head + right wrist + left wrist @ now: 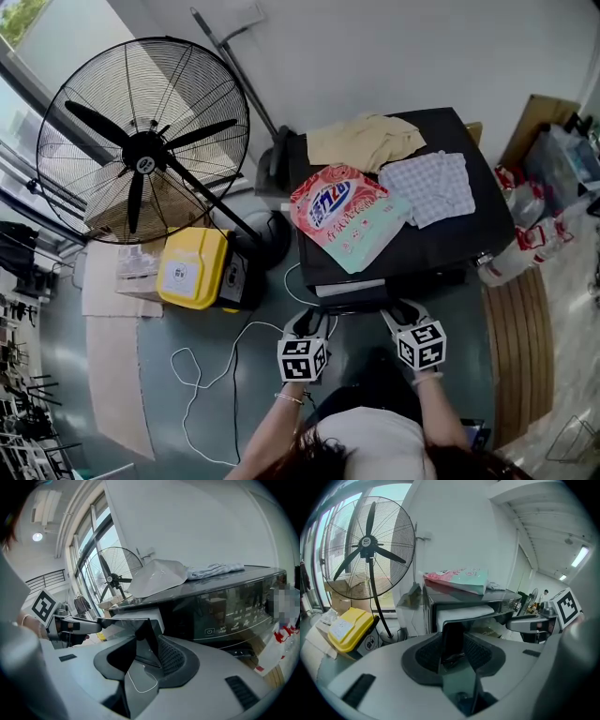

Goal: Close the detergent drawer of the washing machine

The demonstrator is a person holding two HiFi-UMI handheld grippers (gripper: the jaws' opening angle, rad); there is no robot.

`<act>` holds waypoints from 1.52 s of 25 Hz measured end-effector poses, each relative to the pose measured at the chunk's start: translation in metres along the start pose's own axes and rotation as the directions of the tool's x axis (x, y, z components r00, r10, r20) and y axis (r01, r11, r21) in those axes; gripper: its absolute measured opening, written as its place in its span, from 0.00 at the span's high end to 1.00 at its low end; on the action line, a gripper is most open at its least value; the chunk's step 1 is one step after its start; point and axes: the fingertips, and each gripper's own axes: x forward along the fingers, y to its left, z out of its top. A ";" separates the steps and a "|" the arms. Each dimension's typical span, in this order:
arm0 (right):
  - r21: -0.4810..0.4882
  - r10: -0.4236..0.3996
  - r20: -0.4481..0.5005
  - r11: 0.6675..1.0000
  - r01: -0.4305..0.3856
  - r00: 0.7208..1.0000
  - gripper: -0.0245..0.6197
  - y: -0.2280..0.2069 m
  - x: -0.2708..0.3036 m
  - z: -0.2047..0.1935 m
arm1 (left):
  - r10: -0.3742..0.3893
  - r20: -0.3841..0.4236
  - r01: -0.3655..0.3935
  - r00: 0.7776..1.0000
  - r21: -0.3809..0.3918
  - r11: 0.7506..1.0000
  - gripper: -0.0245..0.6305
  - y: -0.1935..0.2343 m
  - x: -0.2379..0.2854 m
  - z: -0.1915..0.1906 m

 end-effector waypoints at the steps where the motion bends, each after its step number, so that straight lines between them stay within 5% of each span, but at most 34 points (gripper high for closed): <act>1: 0.000 0.002 0.000 1.000 -0.002 1.000 0.71 0.000 0.001 0.001 | 0.002 0.000 -0.002 1.000 -0.002 1.000 0.74 0.000 0.001 0.001; 38: 0.007 -0.005 0.013 1.000 0.005 1.000 0.70 -0.013 0.024 0.023 | 0.057 -0.002 -0.057 0.998 -0.037 0.998 0.74 0.014 0.023 0.023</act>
